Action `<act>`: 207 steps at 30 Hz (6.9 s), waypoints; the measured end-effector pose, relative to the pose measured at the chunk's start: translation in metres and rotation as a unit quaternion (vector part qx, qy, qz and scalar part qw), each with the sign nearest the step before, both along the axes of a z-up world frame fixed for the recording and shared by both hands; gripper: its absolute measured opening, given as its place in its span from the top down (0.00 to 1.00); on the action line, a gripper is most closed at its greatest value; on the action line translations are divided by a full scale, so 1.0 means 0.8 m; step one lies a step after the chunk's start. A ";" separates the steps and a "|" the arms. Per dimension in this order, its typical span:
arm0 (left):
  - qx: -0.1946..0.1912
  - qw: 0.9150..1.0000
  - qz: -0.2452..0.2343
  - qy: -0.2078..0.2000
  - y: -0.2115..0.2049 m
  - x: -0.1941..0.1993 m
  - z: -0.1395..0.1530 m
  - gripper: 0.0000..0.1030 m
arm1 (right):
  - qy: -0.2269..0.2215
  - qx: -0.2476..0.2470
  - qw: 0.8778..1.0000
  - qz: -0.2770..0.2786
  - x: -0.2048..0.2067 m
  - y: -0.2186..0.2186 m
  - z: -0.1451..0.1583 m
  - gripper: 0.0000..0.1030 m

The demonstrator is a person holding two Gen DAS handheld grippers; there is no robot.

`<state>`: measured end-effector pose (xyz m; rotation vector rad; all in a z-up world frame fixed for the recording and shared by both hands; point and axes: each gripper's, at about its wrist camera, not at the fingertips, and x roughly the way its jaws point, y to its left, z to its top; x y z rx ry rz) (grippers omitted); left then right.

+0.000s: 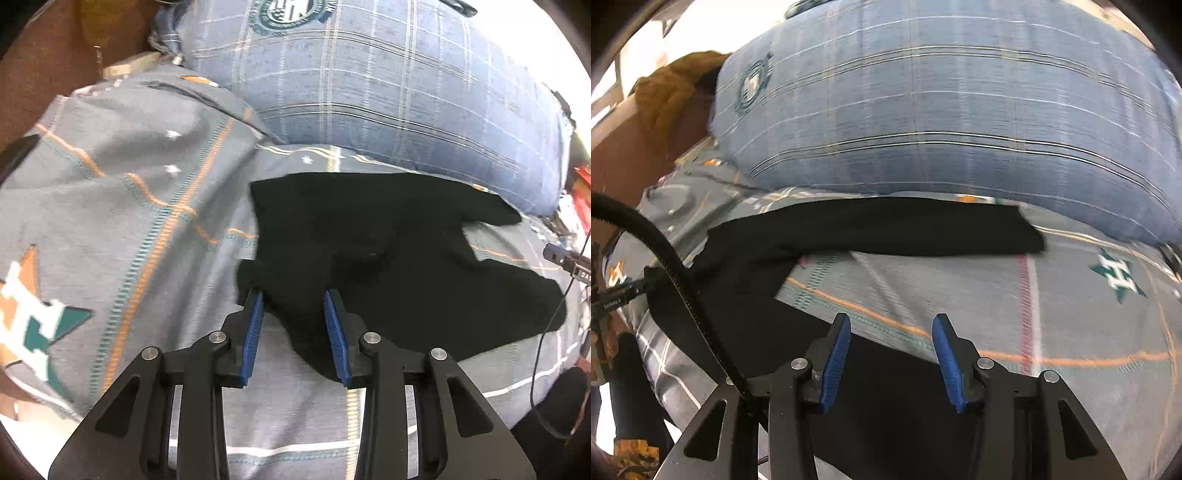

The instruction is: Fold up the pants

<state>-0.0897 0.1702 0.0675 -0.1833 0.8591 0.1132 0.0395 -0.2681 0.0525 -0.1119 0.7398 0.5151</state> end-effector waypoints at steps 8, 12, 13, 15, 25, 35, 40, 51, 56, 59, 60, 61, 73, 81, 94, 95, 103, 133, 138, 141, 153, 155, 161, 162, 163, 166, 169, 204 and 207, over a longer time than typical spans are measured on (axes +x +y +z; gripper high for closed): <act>0.014 1.000 0.014 -0.010 0.020 0.001 0.019 0.68 | 0.015 -0.015 0.999 0.027 0.018 0.039 -0.016 0.57; 0.025 1.000 0.002 -0.010 0.016 0.016 0.022 0.68 | 0.011 -0.026 0.999 0.036 0.026 0.053 -0.013 0.56; 0.025 1.000 -0.003 -0.014 0.015 0.020 0.025 0.68 | 0.010 -0.029 0.999 0.038 0.027 0.054 -0.012 0.55; 0.023 0.999 -0.018 -0.028 0.013 0.027 0.034 0.68 | 0.008 -0.038 0.998 0.044 0.032 0.061 -0.010 0.54; 0.038 0.991 -0.122 -0.034 -0.007 0.118 0.049 0.43 | -0.017 -0.072 0.993 0.091 0.086 0.094 0.010 0.49; -0.018 0.974 -0.214 0.072 -0.019 0.265 -0.025 0.43 | -0.007 -0.103 0.979 0.176 0.180 0.142 0.005 0.42; 0.017 0.967 -0.244 0.071 -0.024 0.298 -0.040 0.43 | 0.010 -0.161 0.963 0.214 0.220 0.170 -0.018 0.36; 0.054 0.944 -0.315 0.082 -0.052 0.334 -0.070 0.21 | 0.063 -0.187 0.939 0.283 0.264 0.206 -0.049 0.41; 0.073 0.939 -0.329 0.062 -0.079 0.326 -0.060 0.84 | 0.026 -0.214 0.926 0.310 0.228 0.220 -0.046 0.84; 0.115 0.937 -0.325 0.047 -0.096 0.304 -0.044 0.94 | 0.004 -0.244 0.925 0.293 0.206 0.217 -0.039 0.94; 0.111 0.939 -0.323 0.036 -0.094 0.293 -0.033 0.94 | 0.000 -0.244 0.926 0.289 0.199 0.214 -0.033 0.94; 0.108 0.940 -0.322 0.026 -0.094 0.286 -0.025 0.94 | -0.004 -0.242 0.928 0.285 0.191 0.212 -0.025 0.95; 0.010 0.942 -0.328 -0.070 -0.096 0.056 0.037 0.95 | -0.051 -0.154 0.944 0.287 -0.026 0.123 0.063 0.97; -0.016 0.968 -0.248 -0.032 -0.083 0.026 -0.025 0.95 | 0.004 -0.080 0.967 0.243 -0.103 0.084 -0.029 0.96; -0.275 0.959 -0.068 -0.021 -0.055 0.063 -0.029 0.39 | 0.046 0.109 0.993 -0.021 0.045 0.016 -0.014 0.45; -0.283 0.958 -0.043 -0.019 -0.054 0.066 -0.033 0.39 | 0.058 0.118 0.991 -0.037 0.056 0.019 -0.019 0.45; -0.316 0.947 0.062 -0.011 -0.053 0.096 -0.051 0.38 | 0.106 0.207 0.967 -0.101 0.106 -0.004 -0.043 0.38; -0.235 0.971 -0.010 -0.052 -0.046 0.015 -0.022 0.92 | 0.004 0.253 0.967 -0.015 -0.051 -0.051 0.030 0.90; -0.241 0.970 0.020 0.005 -0.039 0.005 -0.080 0.92 | 0.072 0.182 0.978 -0.066 -0.084 -0.049 -0.063 0.88; -0.257 0.966 0.026 -0.017 -0.028 -0.007 -0.077 0.89 | 0.105 0.228 0.964 -0.092 -0.083 -0.062 -0.100 0.87; -0.242 0.967 0.071 -0.039 0.009 -0.028 -0.064 0.81 | 0.109 0.269 0.951 -0.105 -0.075 -0.077 -0.097 0.83; -0.220 0.971 0.076 -0.050 0.013 -0.031 -0.059 0.80 | 0.110 0.257 0.954 -0.105 -0.080 -0.075 -0.093 0.80; -0.197 0.977 0.083 -0.017 0.018 -0.035 -0.071 0.80 | 0.112 0.205 0.968 -0.087 -0.088 -0.066 -0.083 0.67; -0.185 0.979 0.087 -0.021 0.019 -0.041 -0.067 0.81 | 0.114 0.194 0.970 -0.089 -0.090 -0.065 -0.082 0.66; -0.177 0.980 0.091 -0.025 0.020 -0.045 -0.064 0.81 | 0.115 0.187 0.972 -0.090 -0.091 -0.064 -0.082 0.66; -0.151 0.982 0.104 -0.038 0.029 -0.056 -0.054 0.80 | 0.112 0.167 0.975 -0.089 -0.099 -0.061 -0.076 0.61; -0.141 0.983 0.111 -0.031 0.037 -0.056 -0.054 0.78 | 0.099 0.165 0.981 -0.040 -0.114 -0.046 -0.065 0.54; -0.108 0.988 0.101 -0.040 0.044 -0.008 -0.073 0.89 | 0.033 0.101 0.987 0.123 0.009 0.159 -0.034 0.83; -0.127 0.985 0.120 -0.011 0.053 0.000 -0.095 0.89 | 0.049 0.079 0.991 0.092 0.028 0.161 -0.057 0.83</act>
